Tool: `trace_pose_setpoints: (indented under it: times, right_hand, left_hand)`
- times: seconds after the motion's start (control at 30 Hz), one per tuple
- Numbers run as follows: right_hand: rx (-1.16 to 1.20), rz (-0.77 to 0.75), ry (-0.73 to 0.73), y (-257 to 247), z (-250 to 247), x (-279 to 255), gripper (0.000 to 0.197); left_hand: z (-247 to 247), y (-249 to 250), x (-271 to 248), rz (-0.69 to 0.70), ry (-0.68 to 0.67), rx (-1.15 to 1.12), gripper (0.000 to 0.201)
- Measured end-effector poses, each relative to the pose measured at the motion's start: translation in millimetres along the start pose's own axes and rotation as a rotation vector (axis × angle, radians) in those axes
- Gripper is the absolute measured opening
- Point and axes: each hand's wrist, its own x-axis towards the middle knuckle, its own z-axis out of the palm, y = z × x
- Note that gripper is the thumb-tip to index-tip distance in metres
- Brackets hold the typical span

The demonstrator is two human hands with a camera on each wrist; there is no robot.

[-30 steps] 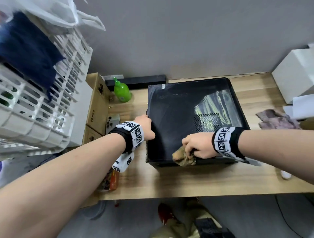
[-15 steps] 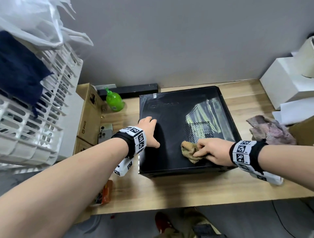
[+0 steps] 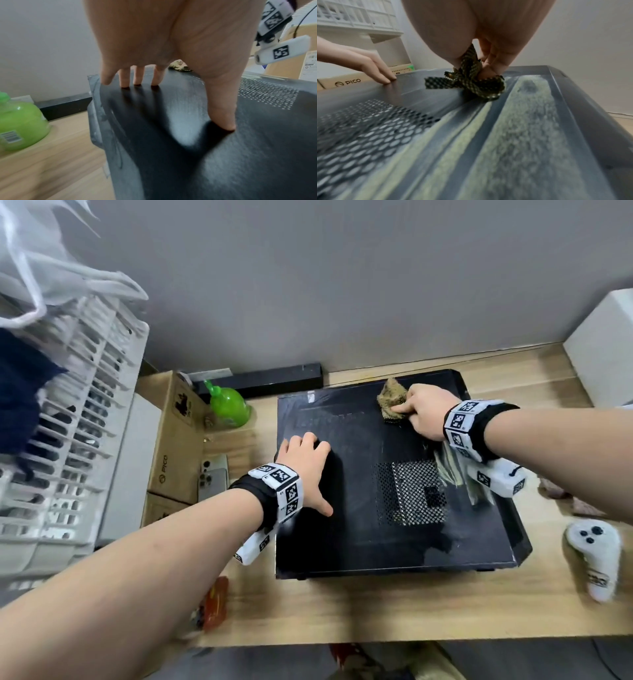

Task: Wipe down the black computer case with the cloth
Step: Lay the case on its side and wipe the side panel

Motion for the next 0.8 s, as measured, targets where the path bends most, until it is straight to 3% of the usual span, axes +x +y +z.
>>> trace_pose_setpoints:
  times: [0.27, 0.6, 0.8]
  right_hand:
    - [0.037, -0.031, 0.012, -6, 2, -22, 0.037]
    - [-0.009, -0.335, -0.299, -22, 33, -130, 0.042]
    - [-0.033, -0.380, -0.296, -24, 35, -138, 0.038]
  left_hand:
    - [-10, 3, 3, -0.012, -0.053, -0.022, 0.107]
    - [-11, 11, -3, -0.016, -0.027, 0.025, 0.099]
    - [-18, 15, 11, -0.044, 0.038, -0.062, 0.090]
